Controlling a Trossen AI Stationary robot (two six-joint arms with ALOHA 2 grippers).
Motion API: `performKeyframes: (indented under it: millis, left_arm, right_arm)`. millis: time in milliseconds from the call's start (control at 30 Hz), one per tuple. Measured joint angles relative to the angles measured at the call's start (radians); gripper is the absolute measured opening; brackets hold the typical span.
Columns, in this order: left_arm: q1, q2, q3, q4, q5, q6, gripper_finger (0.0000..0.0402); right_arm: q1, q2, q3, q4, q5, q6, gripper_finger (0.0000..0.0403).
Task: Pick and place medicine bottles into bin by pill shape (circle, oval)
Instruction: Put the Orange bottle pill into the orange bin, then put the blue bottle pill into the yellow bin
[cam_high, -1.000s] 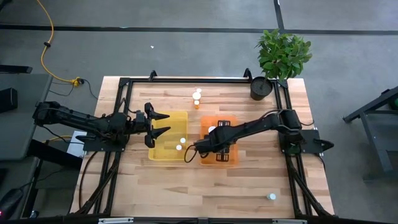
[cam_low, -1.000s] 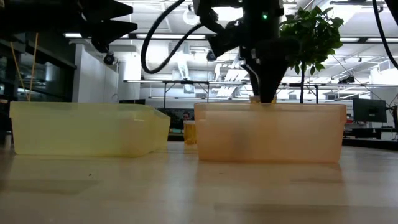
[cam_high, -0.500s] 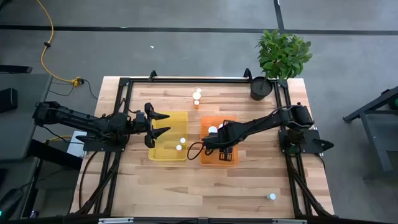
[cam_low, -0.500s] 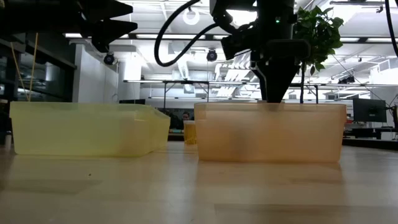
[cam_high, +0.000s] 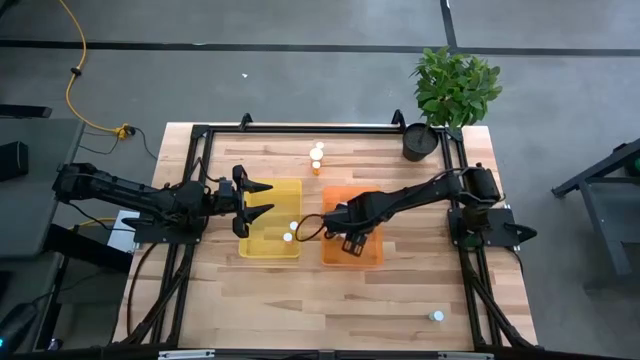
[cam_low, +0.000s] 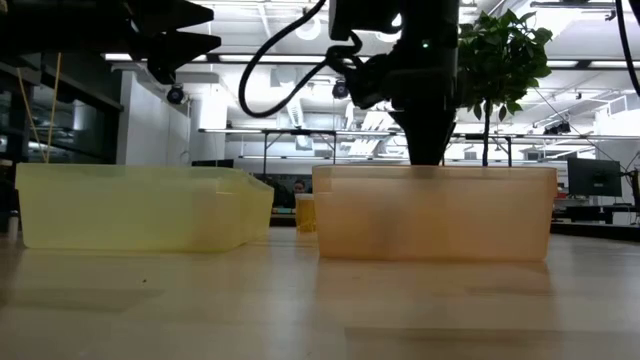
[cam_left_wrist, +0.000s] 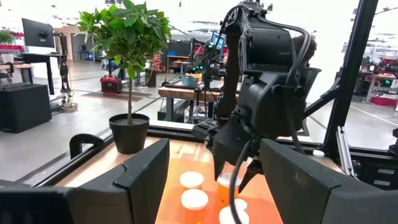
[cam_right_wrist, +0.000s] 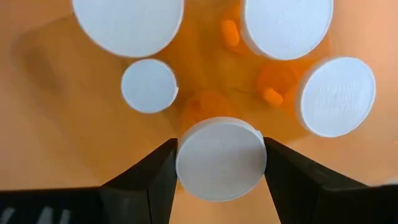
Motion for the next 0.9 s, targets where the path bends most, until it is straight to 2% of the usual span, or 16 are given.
performKeyframes:
  millis: [433, 633, 900]
  left_arm:
    - [0.000, 0.000, 0.000, 0.000, 0.000, 0.000, 0.0238]
    - [0.000, 0.000, 0.000, 0.000, 0.000, 0.000, 0.0238]
    - [0.000, 0.000, 0.000, 0.000, 0.000, 0.000, 0.0238]
  right_arm:
    - [-0.001, 0.000, 0.000, 0.009, -0.001, 0.048, 0.0193]
    - [-0.001, 0.000, 0.000, 0.009, -0.037, 0.047, 0.0196]
    - [-0.001, 0.000, 0.000, 0.011, -0.042, 0.039, 0.0267]
